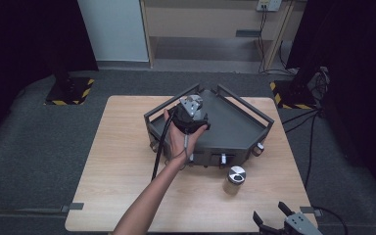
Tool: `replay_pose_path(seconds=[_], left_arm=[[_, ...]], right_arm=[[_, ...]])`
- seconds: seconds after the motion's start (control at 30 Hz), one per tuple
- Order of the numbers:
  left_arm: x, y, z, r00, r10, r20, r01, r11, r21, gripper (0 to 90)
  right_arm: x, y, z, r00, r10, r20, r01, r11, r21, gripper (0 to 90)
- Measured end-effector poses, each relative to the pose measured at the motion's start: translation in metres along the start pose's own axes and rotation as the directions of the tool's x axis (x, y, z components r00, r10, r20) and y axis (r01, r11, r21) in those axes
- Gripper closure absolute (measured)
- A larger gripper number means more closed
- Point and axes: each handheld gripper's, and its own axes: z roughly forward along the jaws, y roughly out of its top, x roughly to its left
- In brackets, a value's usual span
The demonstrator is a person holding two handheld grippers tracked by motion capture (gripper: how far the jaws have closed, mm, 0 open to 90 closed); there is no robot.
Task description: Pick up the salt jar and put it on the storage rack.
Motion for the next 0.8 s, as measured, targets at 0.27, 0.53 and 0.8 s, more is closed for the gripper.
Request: replay_pose_path(seconds=[0.27,0.53,0.8], left_arm=[[0.000,-0.002,-0.023,0.9995,0.020,0.026,-0.020,0.9996,-0.018,0.1],[0.006,-0.006,-0.044,0.9994,0.025,0.025,-0.025,0.9990,-0.036,0.0],[0.012,-0.013,-0.063,0.9989,0.016,0.044,-0.014,0.9992,-0.037,0.1]], right_arm=[[0.001,0.000,-0.001,1.0000,-0.002,0.005,0.002,1.000,-0.004,2.4],[0.002,0.000,-0.001,1.0000,-0.004,0.009,0.004,1.000,-0.004,2.4],[0.002,0.000,0.000,0.9999,-0.006,0.015,0.006,1.000,0.001,2.4]])
